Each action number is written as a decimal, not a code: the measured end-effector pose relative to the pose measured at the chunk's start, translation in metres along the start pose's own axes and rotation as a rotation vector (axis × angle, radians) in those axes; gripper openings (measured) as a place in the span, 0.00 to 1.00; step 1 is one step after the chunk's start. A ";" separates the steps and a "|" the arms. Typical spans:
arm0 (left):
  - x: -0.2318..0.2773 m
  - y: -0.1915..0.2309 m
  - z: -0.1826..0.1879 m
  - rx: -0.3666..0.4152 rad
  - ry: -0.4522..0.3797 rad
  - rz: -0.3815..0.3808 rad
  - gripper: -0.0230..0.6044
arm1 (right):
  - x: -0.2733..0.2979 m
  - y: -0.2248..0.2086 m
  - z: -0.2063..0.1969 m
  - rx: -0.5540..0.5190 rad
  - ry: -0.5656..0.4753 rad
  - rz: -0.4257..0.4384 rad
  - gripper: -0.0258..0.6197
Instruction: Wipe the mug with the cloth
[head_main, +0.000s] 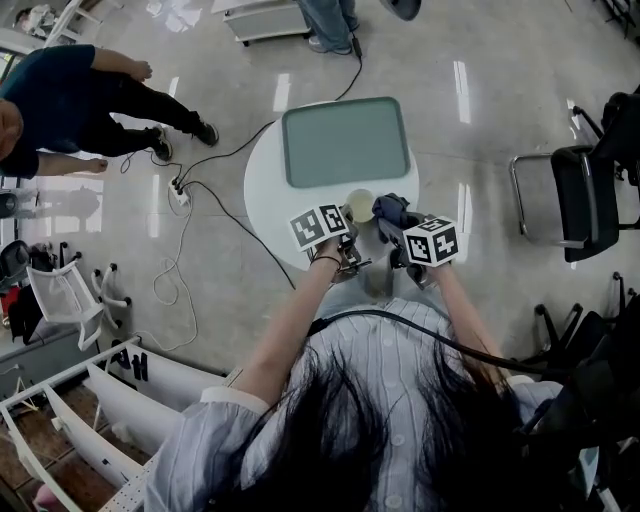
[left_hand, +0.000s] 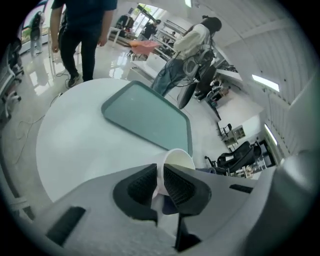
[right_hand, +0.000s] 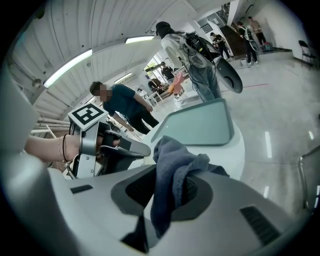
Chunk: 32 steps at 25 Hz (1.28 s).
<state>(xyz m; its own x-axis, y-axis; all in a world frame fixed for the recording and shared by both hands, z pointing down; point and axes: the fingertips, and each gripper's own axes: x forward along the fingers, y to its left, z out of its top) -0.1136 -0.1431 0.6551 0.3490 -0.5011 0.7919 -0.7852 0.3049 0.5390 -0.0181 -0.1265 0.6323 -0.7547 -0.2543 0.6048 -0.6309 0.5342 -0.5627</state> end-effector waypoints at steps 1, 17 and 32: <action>0.000 0.000 -0.002 -0.030 -0.005 0.000 0.11 | 0.000 0.000 0.000 0.004 -0.002 -0.002 0.16; -0.010 -0.044 0.026 0.946 0.105 -0.174 0.11 | -0.004 -0.005 -0.001 0.050 -0.026 -0.027 0.16; 0.031 -0.058 -0.008 2.104 0.593 -0.360 0.13 | -0.004 0.001 -0.009 0.114 -0.058 -0.064 0.16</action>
<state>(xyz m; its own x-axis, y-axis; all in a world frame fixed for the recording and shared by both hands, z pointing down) -0.0527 -0.1698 0.6506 0.3128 0.0353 0.9492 0.2160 -0.9758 -0.0349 -0.0142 -0.1181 0.6348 -0.7194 -0.3329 0.6097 -0.6919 0.4214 -0.5863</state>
